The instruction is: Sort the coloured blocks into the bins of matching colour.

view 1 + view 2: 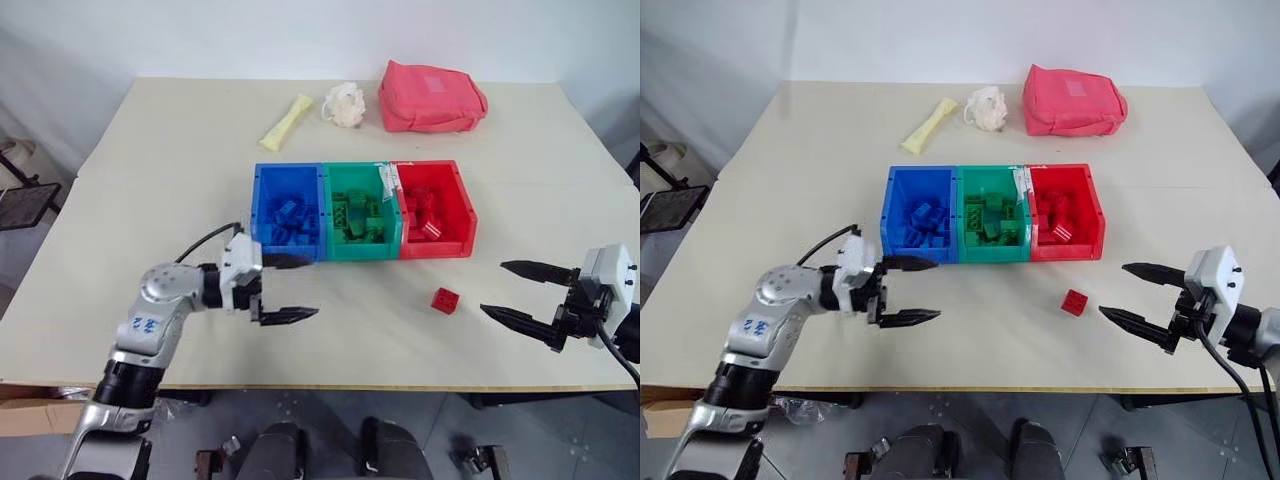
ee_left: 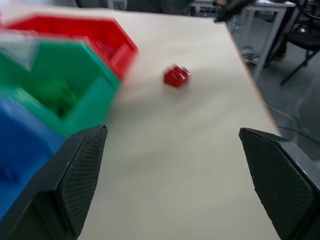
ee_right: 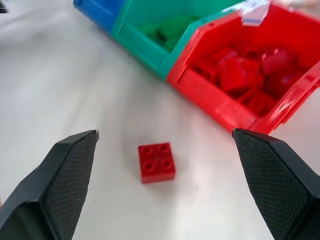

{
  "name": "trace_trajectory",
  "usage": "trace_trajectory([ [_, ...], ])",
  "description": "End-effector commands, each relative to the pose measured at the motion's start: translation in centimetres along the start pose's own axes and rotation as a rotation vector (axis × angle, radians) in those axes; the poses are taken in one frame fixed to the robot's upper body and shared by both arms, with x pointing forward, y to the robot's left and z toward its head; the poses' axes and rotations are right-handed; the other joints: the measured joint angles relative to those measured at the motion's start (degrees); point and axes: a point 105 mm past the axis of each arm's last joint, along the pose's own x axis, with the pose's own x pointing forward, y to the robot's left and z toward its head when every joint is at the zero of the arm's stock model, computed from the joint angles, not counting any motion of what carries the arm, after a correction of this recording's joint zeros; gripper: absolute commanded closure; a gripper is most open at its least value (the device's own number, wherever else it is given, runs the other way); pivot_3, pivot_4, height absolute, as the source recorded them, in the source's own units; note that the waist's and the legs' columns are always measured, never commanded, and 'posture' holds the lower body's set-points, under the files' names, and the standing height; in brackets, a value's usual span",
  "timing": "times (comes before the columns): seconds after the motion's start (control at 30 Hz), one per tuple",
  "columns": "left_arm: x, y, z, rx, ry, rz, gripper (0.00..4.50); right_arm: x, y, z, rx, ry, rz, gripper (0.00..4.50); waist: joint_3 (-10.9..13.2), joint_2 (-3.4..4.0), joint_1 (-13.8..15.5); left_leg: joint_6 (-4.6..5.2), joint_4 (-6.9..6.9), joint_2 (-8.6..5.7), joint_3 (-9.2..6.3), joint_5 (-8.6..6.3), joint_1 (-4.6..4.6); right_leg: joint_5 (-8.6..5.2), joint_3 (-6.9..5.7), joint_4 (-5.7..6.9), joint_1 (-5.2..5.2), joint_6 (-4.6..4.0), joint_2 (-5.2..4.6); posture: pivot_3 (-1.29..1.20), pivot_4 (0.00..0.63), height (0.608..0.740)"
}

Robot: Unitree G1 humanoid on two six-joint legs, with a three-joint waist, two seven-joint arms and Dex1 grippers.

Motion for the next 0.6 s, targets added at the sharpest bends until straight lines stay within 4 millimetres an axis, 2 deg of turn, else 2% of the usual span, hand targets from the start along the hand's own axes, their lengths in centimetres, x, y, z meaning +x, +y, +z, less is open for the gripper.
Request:
trace_trajectory([
  [0.03,-2.1,0.0,0.7,0.064,-0.022,0.015,0.02,-0.9,-0.2,0.4,-0.023,0.032,-0.008,0.00,0.0,0.00,0.1,0.00,0.00,0.00,0.00,0.00,0.00,0.00,0.00,-0.01,0.00,0.00,0.00,0.00,0.150,0.740],
  [0.2,-3.4,-0.1,0.5,0.052,-0.058,0.039,0.02,-0.6,-0.1,0.2,-0.014,0.050,0.006,0.00,0.0,0.01,0.2,-0.01,0.00,0.00,0.00,-0.01,0.01,0.00,0.07,-0.03,0.01,0.00,-0.02,0.00,0.150,0.740],
  [0.4,-3.8,-1.5,0.0,0.049,-0.109,0.039,0.02,2.2,0.0,-1.3,0.011,0.086,0.032,0.00,0.0,0.01,-0.8,-0.03,-0.02,0.04,0.02,-0.02,0.02,0.00,0.07,0.00,-0.02,-0.01,-0.01,0.00,0.150,0.740],
  [0.6,-4.4,-2.2,-0.2,0.049,-0.174,0.075,0.02,4.5,-1.2,-2.7,0.006,0.129,0.031,0.00,0.0,0.01,-1.2,-0.04,-0.03,0.03,0.02,-0.02,0.01,-0.01,0.09,0.00,-0.04,-0.01,-0.02,0.00,0.150,0.740],
])
